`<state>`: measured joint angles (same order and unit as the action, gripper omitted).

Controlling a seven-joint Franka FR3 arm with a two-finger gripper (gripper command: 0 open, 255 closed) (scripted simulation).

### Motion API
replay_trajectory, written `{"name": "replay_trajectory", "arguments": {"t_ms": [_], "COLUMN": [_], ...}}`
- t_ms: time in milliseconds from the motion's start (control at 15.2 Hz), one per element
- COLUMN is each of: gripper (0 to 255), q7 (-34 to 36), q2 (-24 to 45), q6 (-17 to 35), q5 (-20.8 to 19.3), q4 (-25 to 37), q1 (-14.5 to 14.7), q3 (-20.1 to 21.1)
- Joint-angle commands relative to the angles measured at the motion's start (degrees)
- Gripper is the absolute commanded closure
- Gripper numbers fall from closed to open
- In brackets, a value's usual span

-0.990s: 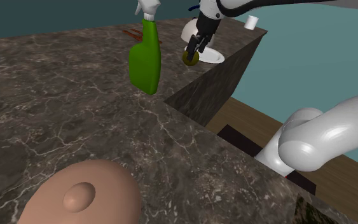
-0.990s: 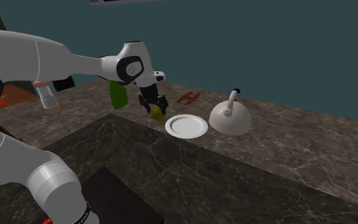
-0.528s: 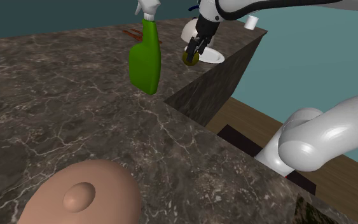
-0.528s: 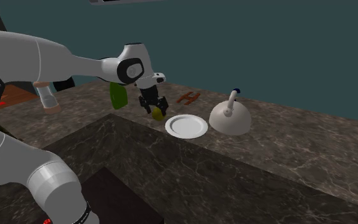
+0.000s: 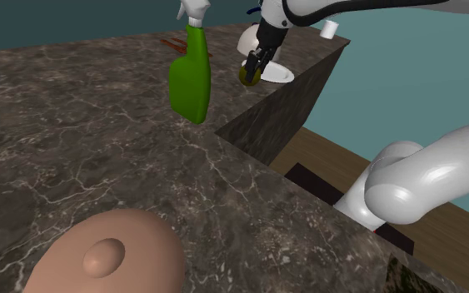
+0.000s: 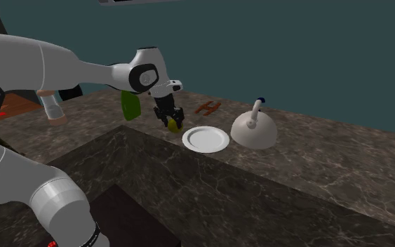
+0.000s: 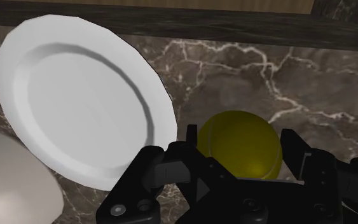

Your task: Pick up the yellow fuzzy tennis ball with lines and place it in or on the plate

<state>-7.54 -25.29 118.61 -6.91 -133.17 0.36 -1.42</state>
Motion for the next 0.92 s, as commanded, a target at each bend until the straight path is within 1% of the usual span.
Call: {"name": "replay_trajectory", "arguments": {"t_ms": [0, 132, 858], "gripper": [255, 255, 255], "q7": [0.0, 0.02, -0.81], "q2": [0.05, 0.13, -0.17], "q6": [-0.05, -0.07, -8.55], "q5": [-0.03, -0.02, 0.44], "q4": [-0.1, 0.0, 8.21], "q1": [-0.03, -0.03, 0.09], "q3": [-0.04, -0.02, 0.13]}}
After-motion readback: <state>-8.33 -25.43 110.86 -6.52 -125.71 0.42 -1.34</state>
